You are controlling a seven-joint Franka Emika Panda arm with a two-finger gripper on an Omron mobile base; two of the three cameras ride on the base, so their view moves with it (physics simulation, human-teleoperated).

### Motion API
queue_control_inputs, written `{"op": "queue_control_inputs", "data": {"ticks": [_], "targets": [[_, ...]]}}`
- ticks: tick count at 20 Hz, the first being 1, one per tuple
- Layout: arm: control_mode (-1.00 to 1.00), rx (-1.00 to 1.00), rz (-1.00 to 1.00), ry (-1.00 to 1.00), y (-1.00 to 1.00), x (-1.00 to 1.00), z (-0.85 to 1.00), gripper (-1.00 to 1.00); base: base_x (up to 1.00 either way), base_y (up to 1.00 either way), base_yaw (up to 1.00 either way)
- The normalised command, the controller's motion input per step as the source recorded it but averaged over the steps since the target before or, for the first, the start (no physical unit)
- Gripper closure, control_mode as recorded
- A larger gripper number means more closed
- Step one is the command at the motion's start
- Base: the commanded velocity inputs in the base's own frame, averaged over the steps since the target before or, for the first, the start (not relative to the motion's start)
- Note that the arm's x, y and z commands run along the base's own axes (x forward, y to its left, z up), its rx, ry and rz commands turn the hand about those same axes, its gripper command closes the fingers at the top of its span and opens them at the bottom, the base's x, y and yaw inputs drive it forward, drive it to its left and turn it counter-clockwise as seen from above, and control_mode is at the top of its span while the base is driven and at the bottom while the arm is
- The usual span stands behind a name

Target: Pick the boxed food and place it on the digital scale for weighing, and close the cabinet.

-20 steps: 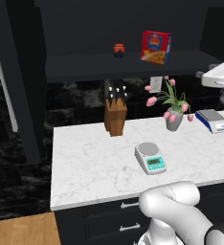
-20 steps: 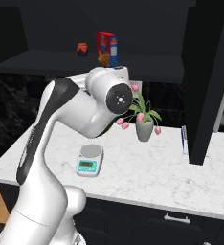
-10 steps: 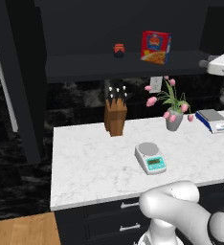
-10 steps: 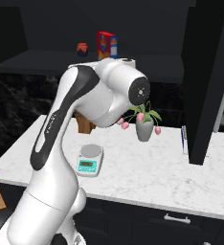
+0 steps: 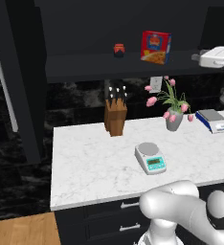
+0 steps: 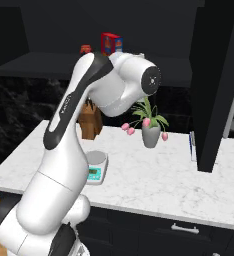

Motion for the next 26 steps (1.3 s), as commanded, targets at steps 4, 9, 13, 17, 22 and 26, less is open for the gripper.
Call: {"op": "queue_control_inputs", "data": {"ticks": [4,9,13,17,22,26], "targets": [[-1.00,0.00,0.00,-0.04,0.00,0.66,-0.02,-1.00,0.00,0.00,0.00],[-1.00,0.00,0.00,0.00,0.00,0.61,0.00,-1.00,0.00,0.00,0.00],[-1.00,0.00,0.00,0.00,-0.12,0.25,0.00,-1.00,0.00,0.00,0.00],[-1.00,0.00,0.00,0.00,-0.14,0.57,-0.03,-1.00,0.00,0.00,0.00],[-1.00,0.00,0.01,0.00,-0.27,0.16,0.00,-1.00,0.00,0.00,0.00],[-1.00,0.00,0.02,0.00,-0.23,0.07,0.00,-1.00,0.00,0.00,0.00]]}}
